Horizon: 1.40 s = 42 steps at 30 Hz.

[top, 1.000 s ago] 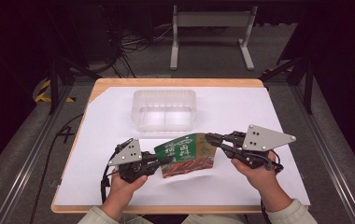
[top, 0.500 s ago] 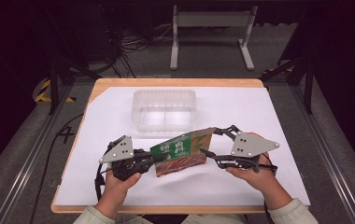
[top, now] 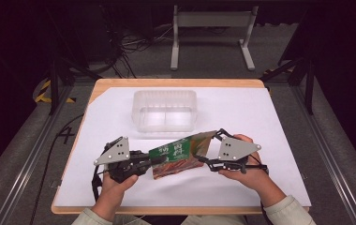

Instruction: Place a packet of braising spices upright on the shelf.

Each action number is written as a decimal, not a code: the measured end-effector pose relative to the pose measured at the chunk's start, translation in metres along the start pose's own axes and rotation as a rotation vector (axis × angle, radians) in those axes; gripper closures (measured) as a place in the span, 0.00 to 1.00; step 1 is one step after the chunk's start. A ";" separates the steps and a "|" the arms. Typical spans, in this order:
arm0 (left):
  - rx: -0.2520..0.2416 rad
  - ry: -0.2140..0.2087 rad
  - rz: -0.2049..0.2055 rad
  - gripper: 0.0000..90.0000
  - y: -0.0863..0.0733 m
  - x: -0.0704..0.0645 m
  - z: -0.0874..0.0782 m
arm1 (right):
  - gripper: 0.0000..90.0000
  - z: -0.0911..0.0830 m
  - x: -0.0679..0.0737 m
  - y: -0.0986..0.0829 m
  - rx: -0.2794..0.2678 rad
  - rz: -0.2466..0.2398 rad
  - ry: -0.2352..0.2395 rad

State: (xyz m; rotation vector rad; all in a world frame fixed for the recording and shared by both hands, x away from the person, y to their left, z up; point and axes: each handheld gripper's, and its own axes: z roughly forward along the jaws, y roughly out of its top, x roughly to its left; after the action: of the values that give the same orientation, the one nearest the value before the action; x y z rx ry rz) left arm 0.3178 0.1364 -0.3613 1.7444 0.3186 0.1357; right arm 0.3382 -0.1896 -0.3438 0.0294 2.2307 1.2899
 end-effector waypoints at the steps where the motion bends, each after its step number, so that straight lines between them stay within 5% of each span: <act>1: 0.002 -0.002 0.000 1.00 0.000 -0.001 -0.001 | 0.40 0.002 -0.001 -0.001 0.000 0.004 0.008; 14: -0.007 -0.015 0.002 1.00 -0.001 -0.004 -0.006 | 0.41 0.026 0.008 -0.001 -0.006 -0.033 0.143; 23: -0.007 -0.011 -0.005 0.99 -0.001 -0.002 -0.004 | 0.72 0.029 0.017 0.004 0.044 -0.033 0.240; 30: -0.006 0.009 -0.006 0.98 -0.001 0.000 -0.004 | 0.93 0.027 0.018 0.007 0.067 -0.002 0.266; 36: -0.012 0.060 -0.002 0.89 -0.002 0.001 -0.004 | 0.99 0.029 0.016 0.010 0.096 0.061 0.266; 42: -0.007 0.155 0.007 0.68 -0.003 0.005 -0.010 | 0.99 0.032 0.010 0.012 0.114 0.130 0.244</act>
State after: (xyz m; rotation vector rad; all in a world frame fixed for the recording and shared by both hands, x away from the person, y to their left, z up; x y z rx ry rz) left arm 0.3191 0.1476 -0.3622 1.7320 0.4251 0.2775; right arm 0.3422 -0.1556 -0.3509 0.0636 2.5461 1.2916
